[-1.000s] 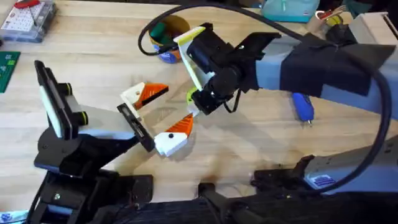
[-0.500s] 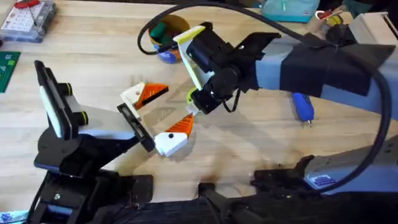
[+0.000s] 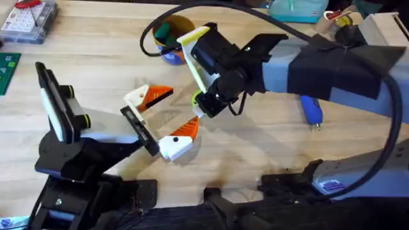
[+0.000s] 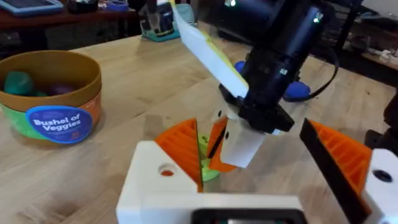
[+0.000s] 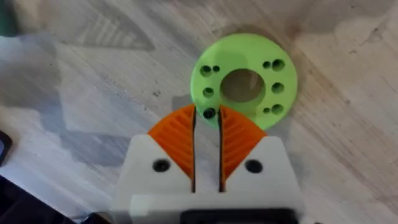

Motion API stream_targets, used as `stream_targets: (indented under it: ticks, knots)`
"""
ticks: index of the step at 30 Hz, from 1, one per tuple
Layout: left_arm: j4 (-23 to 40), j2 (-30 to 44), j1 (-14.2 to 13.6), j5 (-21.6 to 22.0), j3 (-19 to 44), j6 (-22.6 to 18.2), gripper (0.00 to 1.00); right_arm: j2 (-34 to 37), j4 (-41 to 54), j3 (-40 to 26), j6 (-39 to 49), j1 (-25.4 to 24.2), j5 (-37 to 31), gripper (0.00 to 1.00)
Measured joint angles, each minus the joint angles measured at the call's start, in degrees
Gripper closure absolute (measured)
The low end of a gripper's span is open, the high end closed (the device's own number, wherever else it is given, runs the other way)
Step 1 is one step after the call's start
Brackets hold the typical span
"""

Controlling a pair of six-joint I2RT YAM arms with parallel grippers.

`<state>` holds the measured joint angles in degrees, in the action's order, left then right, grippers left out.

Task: Pick up the gripper from the table and insert it into the empty holder that is missing its gripper. Then pick up a screw, insert it into the mounting hole, and use the screwdriver to tighten it. Finally, clean up the table by picking up the vegetable and placing it into the bucket.

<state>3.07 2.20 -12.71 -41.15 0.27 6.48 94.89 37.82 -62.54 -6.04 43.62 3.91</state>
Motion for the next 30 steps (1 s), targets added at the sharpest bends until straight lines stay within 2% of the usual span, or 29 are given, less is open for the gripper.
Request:
stream_targets:
  ticks: [12,15,22,25,30]
  knots:
    - [0.0,-0.02,0.0,0.0,0.0,0.02,0.006,1.76,0.09,-1.13,0.08,0.21,-0.07,0.851]
    - [0.0,-0.02,0.0,0.0,0.0,0.0,0.006,2.11,-0.03,-1.35,0.1,0.23,-0.77,0.989]
    - [0.0,-0.02,0.0,0.02,0.0,0.02,0.006,2.23,2.71,-2.52,0.08,-0.09,-1.54,0.998]
    - [0.02,-0.02,0.0,0.0,0.0,0.0,0.006,2.22,7.79,-5.16,0.08,-1.52,-1.57,0.998]
    - [0.02,0.0,0.0,0.02,0.0,0.0,0.006,0.67,14.0,-13.42,0.08,-4.08,-2.13,0.998]
